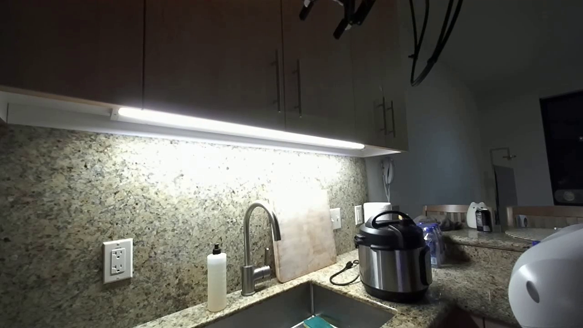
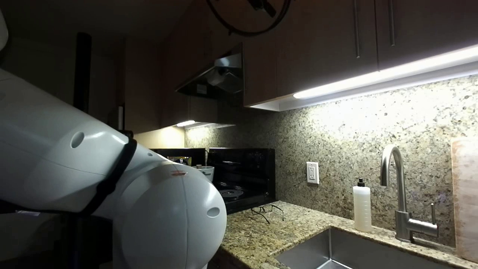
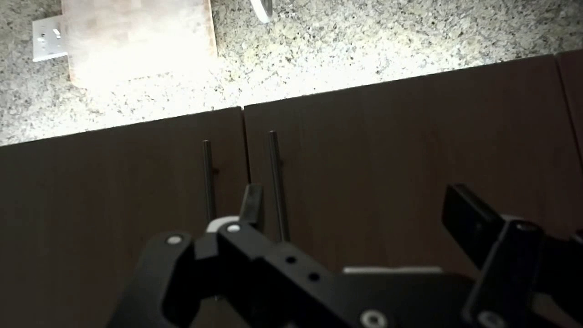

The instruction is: Open the right door of the cabinet above the sink

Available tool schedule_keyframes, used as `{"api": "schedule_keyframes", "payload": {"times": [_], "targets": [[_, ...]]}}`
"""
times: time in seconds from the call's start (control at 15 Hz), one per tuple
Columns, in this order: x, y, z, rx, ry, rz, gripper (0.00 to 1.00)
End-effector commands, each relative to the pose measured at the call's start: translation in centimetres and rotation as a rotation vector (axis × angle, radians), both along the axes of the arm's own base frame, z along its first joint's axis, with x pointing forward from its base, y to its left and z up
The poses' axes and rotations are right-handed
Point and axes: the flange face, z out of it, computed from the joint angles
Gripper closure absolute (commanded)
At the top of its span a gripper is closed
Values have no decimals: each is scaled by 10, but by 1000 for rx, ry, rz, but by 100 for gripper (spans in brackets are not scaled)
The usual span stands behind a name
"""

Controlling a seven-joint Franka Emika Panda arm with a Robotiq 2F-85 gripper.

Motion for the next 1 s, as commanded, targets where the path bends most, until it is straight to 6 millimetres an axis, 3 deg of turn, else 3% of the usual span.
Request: {"api": "schedule_keyframes", "payload": {"times": [0.0,0.27,0.67,0.93], "targets": [[0,0,1,0,1,0,0],[10,-20,10,-32,-25,-16,0],[19,-89,49,-50,-97,-157,0],[51,-111,58,-105,-102,-214,0]]}}
